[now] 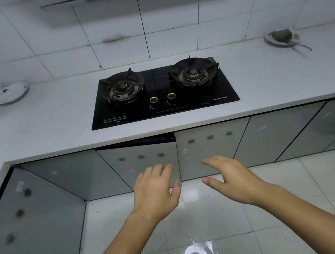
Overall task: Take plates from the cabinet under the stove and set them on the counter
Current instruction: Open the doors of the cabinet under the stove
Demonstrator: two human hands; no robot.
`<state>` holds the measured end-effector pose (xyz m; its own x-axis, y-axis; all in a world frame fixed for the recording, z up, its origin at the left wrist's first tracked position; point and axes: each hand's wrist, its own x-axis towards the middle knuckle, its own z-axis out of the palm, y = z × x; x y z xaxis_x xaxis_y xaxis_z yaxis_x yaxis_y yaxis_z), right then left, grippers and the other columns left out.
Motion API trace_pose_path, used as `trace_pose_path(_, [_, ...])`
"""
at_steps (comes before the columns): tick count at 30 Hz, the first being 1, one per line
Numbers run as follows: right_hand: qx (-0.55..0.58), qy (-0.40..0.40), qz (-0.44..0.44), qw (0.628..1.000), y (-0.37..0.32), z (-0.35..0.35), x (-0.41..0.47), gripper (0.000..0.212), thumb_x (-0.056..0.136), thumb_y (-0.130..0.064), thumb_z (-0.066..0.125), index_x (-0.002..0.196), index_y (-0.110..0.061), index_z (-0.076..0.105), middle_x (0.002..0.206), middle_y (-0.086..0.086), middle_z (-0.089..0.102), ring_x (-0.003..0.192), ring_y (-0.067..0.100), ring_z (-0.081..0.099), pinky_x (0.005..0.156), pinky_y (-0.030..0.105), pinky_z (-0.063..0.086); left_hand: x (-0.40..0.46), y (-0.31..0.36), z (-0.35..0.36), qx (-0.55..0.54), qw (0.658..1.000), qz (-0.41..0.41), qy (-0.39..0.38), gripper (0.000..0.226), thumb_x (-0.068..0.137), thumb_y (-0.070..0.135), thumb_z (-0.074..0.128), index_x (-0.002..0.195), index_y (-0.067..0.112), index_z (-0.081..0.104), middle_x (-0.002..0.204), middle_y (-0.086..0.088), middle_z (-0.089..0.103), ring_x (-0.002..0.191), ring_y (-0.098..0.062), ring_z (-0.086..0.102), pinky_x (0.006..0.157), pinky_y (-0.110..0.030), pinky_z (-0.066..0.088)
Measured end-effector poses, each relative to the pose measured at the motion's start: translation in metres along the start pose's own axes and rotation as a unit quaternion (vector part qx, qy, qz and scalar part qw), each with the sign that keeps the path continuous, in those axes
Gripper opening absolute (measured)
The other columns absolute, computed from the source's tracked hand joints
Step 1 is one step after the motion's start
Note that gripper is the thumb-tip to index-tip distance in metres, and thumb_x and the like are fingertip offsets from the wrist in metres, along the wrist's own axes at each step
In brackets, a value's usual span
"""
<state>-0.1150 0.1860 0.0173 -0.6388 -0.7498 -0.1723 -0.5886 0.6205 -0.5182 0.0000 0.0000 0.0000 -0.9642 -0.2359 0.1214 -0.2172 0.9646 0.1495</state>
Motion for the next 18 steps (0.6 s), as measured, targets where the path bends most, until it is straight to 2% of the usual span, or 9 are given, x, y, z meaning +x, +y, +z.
trace_pose_path(7, [0.01, -0.023, -0.003, 1.0, 0.036, 0.014, 0.059, 0.055, 0.09, -0.05, 0.046, 0.139, -0.027, 0.038, 0.145, -0.007, 0.044, 0.132, 0.013, 0.039, 0.105, 0.03, 0.036, 0.048, -0.02, 0.034, -0.016, 0.998, -0.054, -0.007, 0.039, 0.077, 0.029, 0.066, 0.109, 0.007, 0.068, 0.097, -0.01, 0.072, 0.083, -0.032, 0.065, 0.066, -0.041, 0.055])
trace_pose_path(13, [0.041, -0.066, -0.029, 0.997, 0.097, 0.038, 0.148, 0.051, 0.091, -0.044, 0.05, 0.137, -0.023, 0.043, 0.141, -0.003, 0.049, 0.128, 0.013, 0.043, 0.103, 0.021, 0.03, 0.105, -0.033, 0.103, -0.043, 0.989, -0.139, 0.014, 0.037, 0.076, 0.027, 0.071, 0.109, 0.01, 0.068, 0.094, -0.008, 0.073, 0.078, -0.03, 0.066, 0.06, -0.038, 0.054])
trace_pose_path(16, [0.078, -0.075, -0.022, 0.994, 0.127, 0.062, 0.188, 0.048, 0.091, -0.037, 0.054, 0.135, -0.019, 0.046, 0.139, -0.002, 0.051, 0.124, 0.011, 0.045, 0.099, 0.014, 0.026, 0.131, -0.038, 0.149, -0.091, 0.974, -0.208, 0.012, 0.04, 0.083, 0.033, 0.064, 0.118, 0.015, 0.064, 0.106, -0.005, 0.071, 0.093, -0.027, 0.064, 0.071, -0.036, 0.054])
trace_pose_path(18, [0.114, -0.073, -0.01, 0.991, 0.146, 0.083, 0.21, 0.046, 0.09, -0.033, 0.057, 0.132, -0.018, 0.049, 0.133, -0.002, 0.054, 0.115, 0.006, 0.048, 0.095, 0.011, 0.028, 0.148, -0.041, 0.181, -0.163, 0.949, -0.271, 0.012, 0.041, 0.086, 0.034, 0.062, 0.123, 0.018, 0.061, 0.113, -0.003, 0.068, 0.098, -0.022, 0.062, 0.078, -0.033, 0.053])
